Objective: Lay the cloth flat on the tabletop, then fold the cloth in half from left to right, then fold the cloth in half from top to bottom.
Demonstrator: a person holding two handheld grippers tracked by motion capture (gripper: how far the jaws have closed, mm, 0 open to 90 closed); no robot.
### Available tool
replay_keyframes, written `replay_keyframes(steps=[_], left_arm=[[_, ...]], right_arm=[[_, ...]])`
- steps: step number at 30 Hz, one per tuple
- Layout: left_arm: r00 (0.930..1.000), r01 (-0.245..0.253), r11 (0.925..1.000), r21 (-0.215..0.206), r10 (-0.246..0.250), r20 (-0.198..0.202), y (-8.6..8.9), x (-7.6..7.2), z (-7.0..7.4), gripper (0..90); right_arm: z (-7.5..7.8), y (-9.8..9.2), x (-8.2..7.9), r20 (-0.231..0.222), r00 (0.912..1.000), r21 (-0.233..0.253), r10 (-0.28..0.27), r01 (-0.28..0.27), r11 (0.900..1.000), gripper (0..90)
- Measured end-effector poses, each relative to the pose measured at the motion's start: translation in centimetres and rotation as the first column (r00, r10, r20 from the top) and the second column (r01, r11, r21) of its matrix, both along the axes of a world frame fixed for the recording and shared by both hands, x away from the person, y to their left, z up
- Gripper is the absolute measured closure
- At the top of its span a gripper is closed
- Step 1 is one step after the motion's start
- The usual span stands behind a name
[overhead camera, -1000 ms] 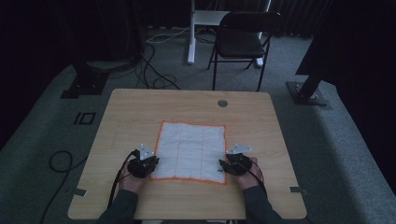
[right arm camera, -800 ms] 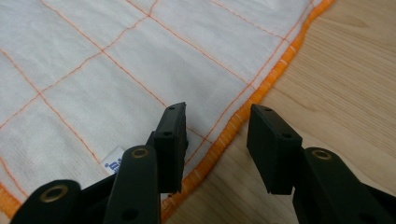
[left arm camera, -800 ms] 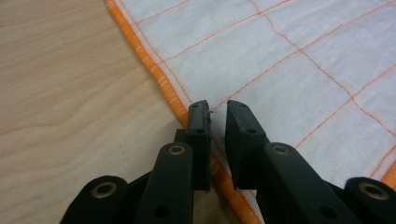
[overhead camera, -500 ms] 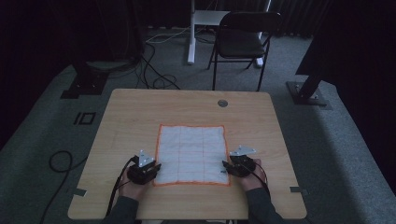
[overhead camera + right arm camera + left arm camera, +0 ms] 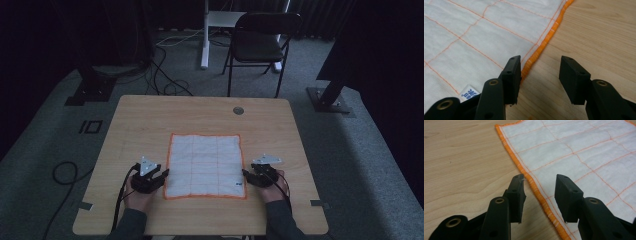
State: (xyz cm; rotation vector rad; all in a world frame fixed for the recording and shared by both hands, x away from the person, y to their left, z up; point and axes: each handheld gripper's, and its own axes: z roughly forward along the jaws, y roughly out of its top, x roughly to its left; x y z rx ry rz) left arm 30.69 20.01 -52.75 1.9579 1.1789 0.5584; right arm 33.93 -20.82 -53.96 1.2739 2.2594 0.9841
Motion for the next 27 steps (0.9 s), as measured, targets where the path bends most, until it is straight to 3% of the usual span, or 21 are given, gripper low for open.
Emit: replay_keyframes(steps=[10, 16, 27], left_arm=[[0.9996, -0.018, 0.9987, -0.048, 0.017, -0.023, 0.3, 0.3, 0.0, 59.4], [0.9984, -0.014, 0.9996, -0.023, 0.012, -0.055, -0.7, 1.2, -0.4, 57.5], [0.9941, -0.058, 0.9982, 0.009, 0.059, -0.091, -1.5, 3.0, -1.1, 55.0]], right_arm=[[-0.1, -0.1, 0.0, 0.010, 0.9998, 0.003, -0.015, 0.015, 1.000, 51.8], [-0.1, -0.3, 0.0, 0.008, 0.9996, 0.004, -0.028, 0.028, 1.000, 51.6], [-0.1, -0.5, 0.0, 0.009, 0.9993, 0.013, -0.035, 0.035, 0.999, 51.6]])
